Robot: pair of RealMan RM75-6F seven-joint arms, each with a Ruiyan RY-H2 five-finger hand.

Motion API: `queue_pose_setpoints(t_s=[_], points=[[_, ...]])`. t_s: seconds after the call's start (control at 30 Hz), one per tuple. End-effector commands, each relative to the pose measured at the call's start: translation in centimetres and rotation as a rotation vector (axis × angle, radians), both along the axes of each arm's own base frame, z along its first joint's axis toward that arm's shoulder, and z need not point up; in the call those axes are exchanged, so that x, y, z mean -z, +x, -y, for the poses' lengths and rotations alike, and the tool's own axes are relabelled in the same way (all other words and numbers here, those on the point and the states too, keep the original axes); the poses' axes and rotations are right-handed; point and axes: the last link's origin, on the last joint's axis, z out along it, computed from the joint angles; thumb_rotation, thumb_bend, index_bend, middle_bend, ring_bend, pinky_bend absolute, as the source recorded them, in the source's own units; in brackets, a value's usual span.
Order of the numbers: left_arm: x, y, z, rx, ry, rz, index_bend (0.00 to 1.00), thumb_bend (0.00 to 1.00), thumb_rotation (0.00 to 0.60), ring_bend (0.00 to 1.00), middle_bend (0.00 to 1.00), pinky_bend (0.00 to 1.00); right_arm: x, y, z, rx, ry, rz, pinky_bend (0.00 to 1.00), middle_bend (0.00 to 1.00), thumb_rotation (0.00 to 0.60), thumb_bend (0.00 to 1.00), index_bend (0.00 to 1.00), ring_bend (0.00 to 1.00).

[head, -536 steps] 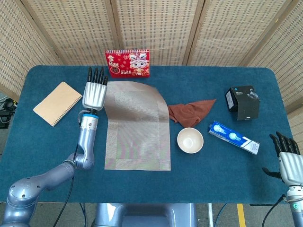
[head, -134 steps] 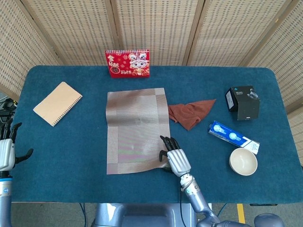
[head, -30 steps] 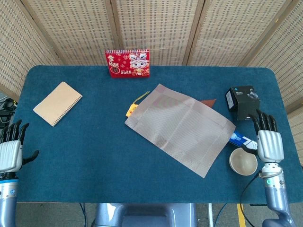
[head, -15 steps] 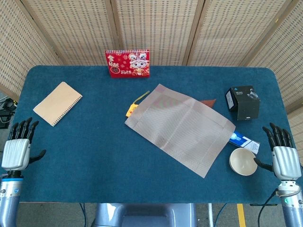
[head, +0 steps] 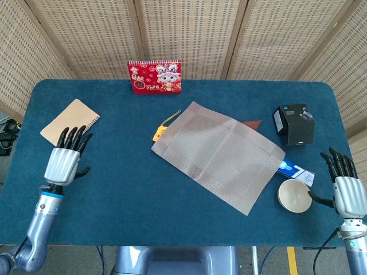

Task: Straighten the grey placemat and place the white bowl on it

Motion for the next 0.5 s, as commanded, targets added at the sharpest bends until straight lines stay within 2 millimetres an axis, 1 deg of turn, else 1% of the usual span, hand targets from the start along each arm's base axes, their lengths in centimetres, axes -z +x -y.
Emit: queue_pose_setpoints(t_s=[0.03, 0.17, 0.3, 0.5], points=[[2.2, 1.7, -2.3, 0.036, -0.023, -0.052, 0.13, 0.12, 0.6, 0.0, 0.0, 0.0, -0.3, -0.1, 0.1, 0.004, -0.004, 0.013, 0.0, 0.0, 0.6, 0.15, 0.12, 0.0], [4.3, 3.2, -4.2, 0.058, -0.04, -0.086, 0.13, 0.12, 0.6, 0.0, 0.0, 0.0, -0.7, -0.2, 0.1, 0.011, -0.004, 0.03, 0.0, 0.0, 0.6, 0.15, 0.12, 0.0], [6.4, 4.7, -5.6, 0.065, -0.065, -0.111, 0.13, 0.12, 0.6, 0.0, 0.0, 0.0, -0.9, -0.3, 0.2, 0.015, -0.002, 0.046, 0.0, 0.0, 0.6, 0.15, 0.13, 0.0], [9.3, 6.7, -6.8, 0.093, -0.107, -0.166, 0.13, 0.13, 0.6, 0.0, 0.0, 0.0, -1.1, -0.5, 0.5, 0.024, -0.003, 0.062, 0.0, 0.0, 0.6, 0.15, 0.13, 0.0]])
